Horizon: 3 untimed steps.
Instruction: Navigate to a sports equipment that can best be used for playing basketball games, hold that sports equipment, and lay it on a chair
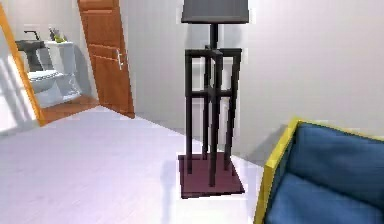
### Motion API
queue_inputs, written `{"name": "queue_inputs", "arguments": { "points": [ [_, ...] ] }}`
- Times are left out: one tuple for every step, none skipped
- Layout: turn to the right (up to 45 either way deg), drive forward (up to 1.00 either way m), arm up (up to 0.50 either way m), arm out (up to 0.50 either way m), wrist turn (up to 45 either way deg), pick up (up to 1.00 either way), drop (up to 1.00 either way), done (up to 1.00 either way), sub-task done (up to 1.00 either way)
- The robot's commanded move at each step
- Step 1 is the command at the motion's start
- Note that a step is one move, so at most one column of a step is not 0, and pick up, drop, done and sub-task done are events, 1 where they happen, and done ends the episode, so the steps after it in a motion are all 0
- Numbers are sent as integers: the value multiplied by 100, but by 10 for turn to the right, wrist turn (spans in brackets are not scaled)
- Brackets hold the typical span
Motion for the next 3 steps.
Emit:
{"name": "queue_inputs", "arguments": {
  "points": [
    [-450,0,0,0,0,0,0,0,0],
    [-60,0,0,0,0,0,0,0,0],
    [-30,0,0,0,0,0,0,0,0]
  ]
}}
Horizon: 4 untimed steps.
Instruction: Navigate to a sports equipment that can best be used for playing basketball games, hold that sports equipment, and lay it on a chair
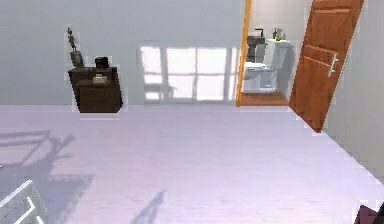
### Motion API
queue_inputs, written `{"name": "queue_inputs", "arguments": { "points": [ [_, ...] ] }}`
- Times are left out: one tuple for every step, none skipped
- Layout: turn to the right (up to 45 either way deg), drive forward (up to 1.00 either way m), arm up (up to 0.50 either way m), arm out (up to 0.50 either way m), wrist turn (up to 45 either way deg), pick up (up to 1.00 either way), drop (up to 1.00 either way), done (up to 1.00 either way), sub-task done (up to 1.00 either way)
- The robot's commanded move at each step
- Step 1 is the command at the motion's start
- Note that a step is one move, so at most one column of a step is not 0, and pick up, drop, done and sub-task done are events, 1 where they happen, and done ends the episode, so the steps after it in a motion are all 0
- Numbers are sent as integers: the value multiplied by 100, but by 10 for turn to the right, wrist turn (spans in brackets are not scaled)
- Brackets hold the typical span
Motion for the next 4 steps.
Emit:
{"name": "queue_inputs", "arguments": {
  "points": [
    [0,85,0,0,0,0,0,0,0],
    [-450,0,0,0,0,0,0,0,0],
    [-60,0,0,0,0,0,0,0,0],
    [0,100,0,0,0,0,0,0,0]
  ]
}}
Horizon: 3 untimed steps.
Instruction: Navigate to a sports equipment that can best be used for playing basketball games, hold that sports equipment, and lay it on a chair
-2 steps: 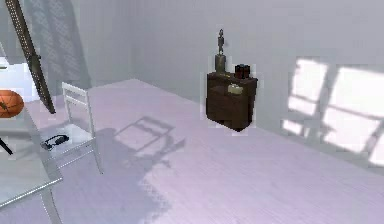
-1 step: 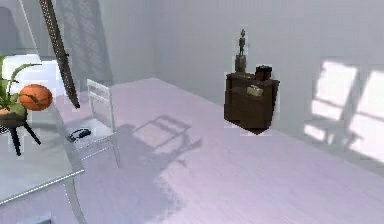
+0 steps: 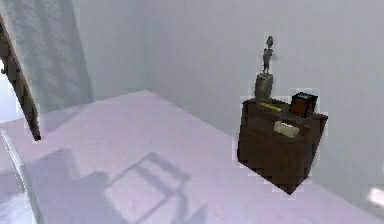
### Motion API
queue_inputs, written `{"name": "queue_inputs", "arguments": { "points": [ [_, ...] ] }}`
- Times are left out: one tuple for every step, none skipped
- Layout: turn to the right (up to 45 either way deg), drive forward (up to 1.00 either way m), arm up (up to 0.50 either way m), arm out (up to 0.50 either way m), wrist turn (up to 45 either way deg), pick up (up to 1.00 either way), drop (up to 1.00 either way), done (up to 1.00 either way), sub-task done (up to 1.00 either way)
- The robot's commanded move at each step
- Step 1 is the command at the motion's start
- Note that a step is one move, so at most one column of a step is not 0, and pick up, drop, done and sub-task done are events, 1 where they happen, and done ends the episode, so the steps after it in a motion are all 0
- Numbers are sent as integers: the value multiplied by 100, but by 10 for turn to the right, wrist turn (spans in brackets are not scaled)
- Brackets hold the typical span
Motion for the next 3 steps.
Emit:
{"name": "queue_inputs", "arguments": {
  "points": [
    [0,90,0,0,0,0,0,0,0],
    [-390,0,0,0,0,0,0,0,0],
    [0,65,0,0,0,0,0,0,0]
  ]
}}
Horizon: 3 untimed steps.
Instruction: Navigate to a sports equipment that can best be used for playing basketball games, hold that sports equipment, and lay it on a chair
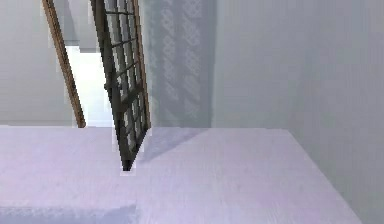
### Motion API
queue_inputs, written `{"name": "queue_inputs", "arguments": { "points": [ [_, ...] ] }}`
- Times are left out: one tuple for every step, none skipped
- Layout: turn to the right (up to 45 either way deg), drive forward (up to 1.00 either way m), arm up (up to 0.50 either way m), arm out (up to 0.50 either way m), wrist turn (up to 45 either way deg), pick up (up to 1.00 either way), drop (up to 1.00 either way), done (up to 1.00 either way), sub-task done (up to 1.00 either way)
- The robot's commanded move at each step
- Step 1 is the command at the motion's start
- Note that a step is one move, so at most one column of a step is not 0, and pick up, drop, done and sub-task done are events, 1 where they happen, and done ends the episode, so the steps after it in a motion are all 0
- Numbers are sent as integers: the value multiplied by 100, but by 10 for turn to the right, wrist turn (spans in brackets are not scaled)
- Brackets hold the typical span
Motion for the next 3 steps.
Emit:
{"name": "queue_inputs", "arguments": {
  "points": [
    [-390,0,0,0,0,0,0,0,0],
    [0,70,0,0,0,0,0,0,0],
    [-450,0,0,0,0,0,0,0,0]
  ]
}}
